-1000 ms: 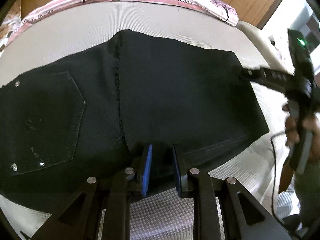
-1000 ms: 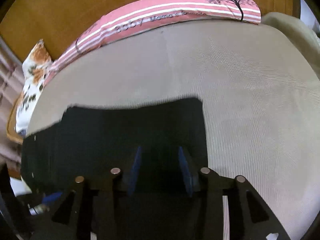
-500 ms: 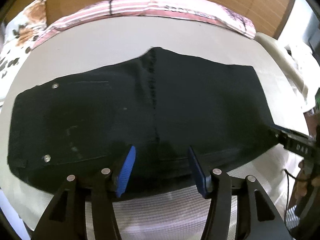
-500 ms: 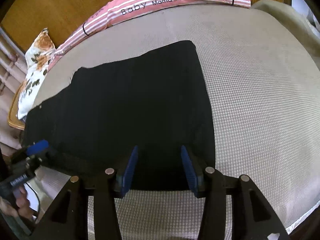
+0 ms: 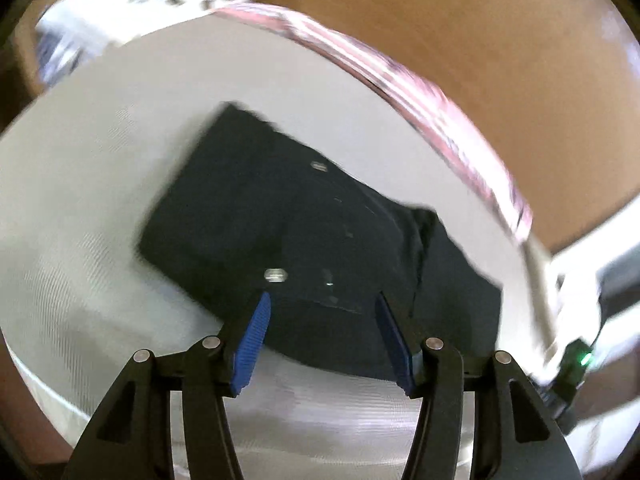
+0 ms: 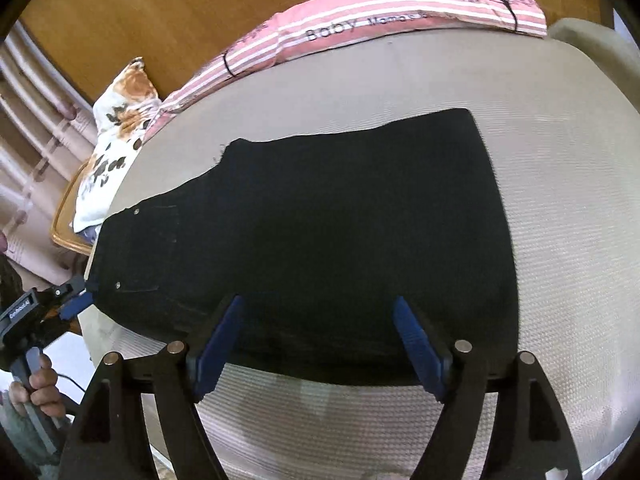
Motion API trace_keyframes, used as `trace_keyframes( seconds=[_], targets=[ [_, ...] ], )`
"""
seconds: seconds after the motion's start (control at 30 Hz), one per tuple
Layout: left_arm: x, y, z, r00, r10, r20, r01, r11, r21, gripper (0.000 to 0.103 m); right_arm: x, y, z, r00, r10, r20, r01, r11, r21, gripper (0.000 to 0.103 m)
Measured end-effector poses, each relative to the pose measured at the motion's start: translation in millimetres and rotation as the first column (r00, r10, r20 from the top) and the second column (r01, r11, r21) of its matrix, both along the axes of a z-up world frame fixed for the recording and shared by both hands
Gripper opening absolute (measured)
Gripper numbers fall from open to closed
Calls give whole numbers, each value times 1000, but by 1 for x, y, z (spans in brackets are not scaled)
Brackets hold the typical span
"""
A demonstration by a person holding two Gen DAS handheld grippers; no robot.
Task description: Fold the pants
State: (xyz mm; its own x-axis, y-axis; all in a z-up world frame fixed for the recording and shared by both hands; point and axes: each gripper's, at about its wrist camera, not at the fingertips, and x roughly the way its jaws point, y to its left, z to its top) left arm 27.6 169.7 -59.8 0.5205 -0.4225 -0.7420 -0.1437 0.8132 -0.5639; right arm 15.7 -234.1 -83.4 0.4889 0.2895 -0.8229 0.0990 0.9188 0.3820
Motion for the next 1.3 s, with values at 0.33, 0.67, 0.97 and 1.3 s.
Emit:
trace_keyframes(
  seconds=[0.33,0.67,0.97,1.3],
  targets=[
    [-9,53,-51,975,171,-139,-200,952,-231,56,5,13,-6,999,23,-26,-22,999,25,76],
    [-2,65,-79,964,210,-163,-252,918,-306,56,8,14,-8,999,11,-32,-10,999,40,76],
    [5,77,-92,964,240,-115,-266,873,-409,56,11,18,-9,999,19,-42,-17,999,50,76],
    [6,75,-95,967,255,-19,-239,872,-427,50,14,30,-11,997,46,-57,-43,998,50,76]
  ],
)
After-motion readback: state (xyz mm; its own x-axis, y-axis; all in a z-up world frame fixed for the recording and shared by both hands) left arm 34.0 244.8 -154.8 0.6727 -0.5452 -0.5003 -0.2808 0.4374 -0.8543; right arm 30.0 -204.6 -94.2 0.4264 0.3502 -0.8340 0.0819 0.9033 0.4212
